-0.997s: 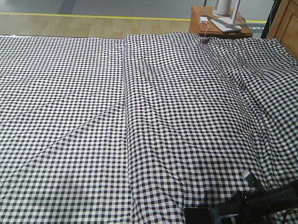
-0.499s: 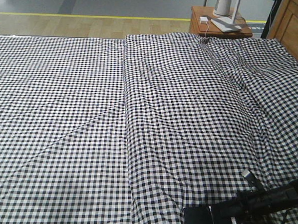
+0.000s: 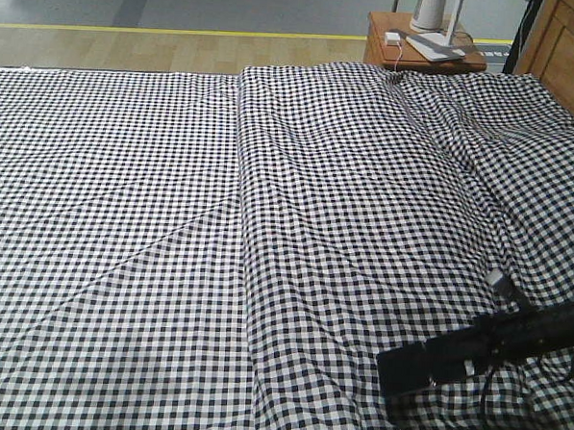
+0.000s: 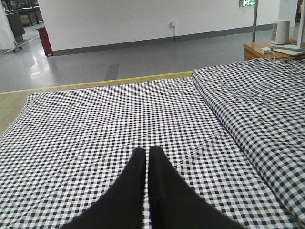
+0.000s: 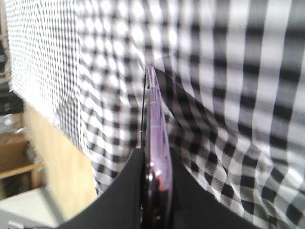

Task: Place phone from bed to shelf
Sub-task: 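Close the right gripper on the black phone's edge, then lift the phone upward off the bed with the right gripper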

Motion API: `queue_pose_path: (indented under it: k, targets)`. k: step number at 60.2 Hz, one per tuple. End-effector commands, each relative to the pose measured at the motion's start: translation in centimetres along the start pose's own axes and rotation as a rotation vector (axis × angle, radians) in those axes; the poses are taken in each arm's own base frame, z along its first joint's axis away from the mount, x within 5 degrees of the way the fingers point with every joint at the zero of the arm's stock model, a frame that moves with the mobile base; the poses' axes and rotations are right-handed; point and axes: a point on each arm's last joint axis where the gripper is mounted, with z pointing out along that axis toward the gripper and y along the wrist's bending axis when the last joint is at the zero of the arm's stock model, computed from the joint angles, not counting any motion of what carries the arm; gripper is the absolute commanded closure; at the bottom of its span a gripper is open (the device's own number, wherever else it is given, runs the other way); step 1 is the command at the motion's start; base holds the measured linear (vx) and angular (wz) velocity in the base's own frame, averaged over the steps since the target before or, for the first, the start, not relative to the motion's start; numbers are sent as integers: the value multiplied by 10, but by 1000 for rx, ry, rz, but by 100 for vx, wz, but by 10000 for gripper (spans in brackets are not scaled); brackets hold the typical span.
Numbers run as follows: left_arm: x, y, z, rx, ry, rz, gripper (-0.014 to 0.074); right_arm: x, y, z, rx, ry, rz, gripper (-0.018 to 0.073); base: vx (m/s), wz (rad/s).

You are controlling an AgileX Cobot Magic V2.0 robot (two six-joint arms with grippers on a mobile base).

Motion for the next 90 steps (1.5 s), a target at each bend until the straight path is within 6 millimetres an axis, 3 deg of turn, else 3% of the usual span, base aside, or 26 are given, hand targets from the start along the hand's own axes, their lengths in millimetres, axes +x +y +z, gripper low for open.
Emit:
queue_pose_path:
  k: [1, 24, 38, 49, 55, 71, 90]
  targets:
    - [-15, 2, -3, -14, -104, -15, 595, -14, 51, -38, -97, -31, -98, 564, 0, 0]
    - [-15, 2, -3, -14, -104, -15, 595, -11, 152, -108, -24, -200, -277, 563, 0, 0]
    - [-15, 2, -3, -14, -104, -15, 595, 8, 220, -143, 1, -339, -385, 563, 0, 0]
    - [-15, 2, -3, -14, -104, -15, 595, 25, 266, -160, 14, -423, -480, 563, 0, 0]
    - [-15, 2, -3, -14, -104, -15, 595, 31, 296, -157, 15, -415, -574, 563, 0, 0]
    - [-15, 2, -3, -14, -104, -15, 595, 47, 367, -123, -60, -317, -784, 563, 0, 0]
    - [-15, 2, -3, -14, -104, -15, 595, 74, 424, -82, -193, -179, -909, 563, 0, 0]
